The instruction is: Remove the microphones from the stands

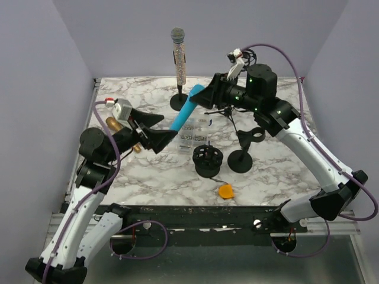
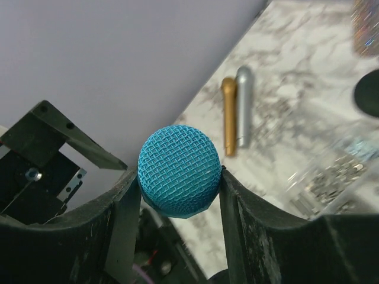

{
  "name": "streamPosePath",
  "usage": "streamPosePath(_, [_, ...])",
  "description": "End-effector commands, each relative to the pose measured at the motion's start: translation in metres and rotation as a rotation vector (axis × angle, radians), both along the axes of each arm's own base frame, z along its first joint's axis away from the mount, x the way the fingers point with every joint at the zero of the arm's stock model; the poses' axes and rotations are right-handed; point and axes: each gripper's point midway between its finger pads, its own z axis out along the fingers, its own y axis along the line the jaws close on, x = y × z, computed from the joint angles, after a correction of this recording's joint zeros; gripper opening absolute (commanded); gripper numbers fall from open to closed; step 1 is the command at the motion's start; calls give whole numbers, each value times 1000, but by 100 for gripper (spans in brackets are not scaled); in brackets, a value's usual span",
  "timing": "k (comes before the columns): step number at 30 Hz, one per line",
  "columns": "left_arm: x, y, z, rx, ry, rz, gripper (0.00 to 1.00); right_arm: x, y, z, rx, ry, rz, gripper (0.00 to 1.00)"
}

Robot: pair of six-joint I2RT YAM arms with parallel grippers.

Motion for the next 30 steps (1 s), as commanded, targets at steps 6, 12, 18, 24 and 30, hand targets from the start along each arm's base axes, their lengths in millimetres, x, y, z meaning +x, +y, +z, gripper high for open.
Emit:
streamPosePath(6, [-40, 23, -65, 107, 236, 77, 90, -80, 36, -25, 192, 203, 369, 1])
streamPosePath(12, [-55, 8, -96, 196, 385, -74, 87, -92, 43, -49, 173, 254, 414, 1])
streamPosePath(18, [-62, -5, -101, 189, 391, -140, 75, -96, 39, -59, 161, 258, 402, 1])
streamPosePath(24, [-67, -17, -104, 195, 405, -208, 64, -100, 38, -70, 155, 285, 415, 1])
streamPosePath(30, [-62, -21, -108, 218, 416, -195, 38, -101, 36, -68, 160, 275, 406, 1])
